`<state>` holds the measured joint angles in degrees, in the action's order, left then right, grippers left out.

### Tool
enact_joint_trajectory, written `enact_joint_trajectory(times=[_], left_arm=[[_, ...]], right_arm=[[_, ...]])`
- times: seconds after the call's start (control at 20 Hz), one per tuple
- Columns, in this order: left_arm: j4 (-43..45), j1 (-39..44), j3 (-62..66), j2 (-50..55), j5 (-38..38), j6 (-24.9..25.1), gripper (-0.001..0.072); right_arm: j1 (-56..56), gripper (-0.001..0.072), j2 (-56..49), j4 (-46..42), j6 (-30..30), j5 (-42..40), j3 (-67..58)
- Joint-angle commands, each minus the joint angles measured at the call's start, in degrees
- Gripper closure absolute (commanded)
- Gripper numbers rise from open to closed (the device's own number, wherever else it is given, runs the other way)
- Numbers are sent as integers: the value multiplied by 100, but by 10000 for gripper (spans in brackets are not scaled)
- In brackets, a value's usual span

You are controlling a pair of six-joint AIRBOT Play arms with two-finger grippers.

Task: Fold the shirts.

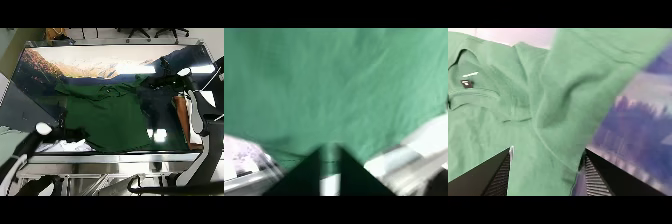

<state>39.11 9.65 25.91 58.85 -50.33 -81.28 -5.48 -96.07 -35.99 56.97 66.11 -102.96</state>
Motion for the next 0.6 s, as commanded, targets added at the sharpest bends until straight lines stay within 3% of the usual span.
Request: enact_joint_trajectory(times=[0.0, 0.2, 0.35, 0.4, 0.45, 0.5, 0.55], left_arm=[[-254, 387, -914, -898, 1128, -267, 694], [1449, 699, -1045, -1670, 1073, -2505, 697], [2446, 1506, -1032, -1980, 925, -3512, 686], [2603, 1729, -1036, -1971, 986, -3810, 531], [2756, 1895, -1038, -1875, 1047, -4129, 285], [2785, 1985, -1038, -1659, 1095, -4319, 196], [2728, 2039, -1038, -1388, 1224, -4328, 196]], right_arm=[[66, 190, -26, 20, -17, -59, -4], [57, 191, -26, 17, -17, -144, -4], [57, 190, -28, 17, -17, -232, -4], [57, 190, -28, 17, -17, -254, -4], [57, 191, -31, 17, -17, -275, -4], [57, 191, -33, 17, -17, -289, -4], [57, 191, -33, 17, -17, -286, -4]])
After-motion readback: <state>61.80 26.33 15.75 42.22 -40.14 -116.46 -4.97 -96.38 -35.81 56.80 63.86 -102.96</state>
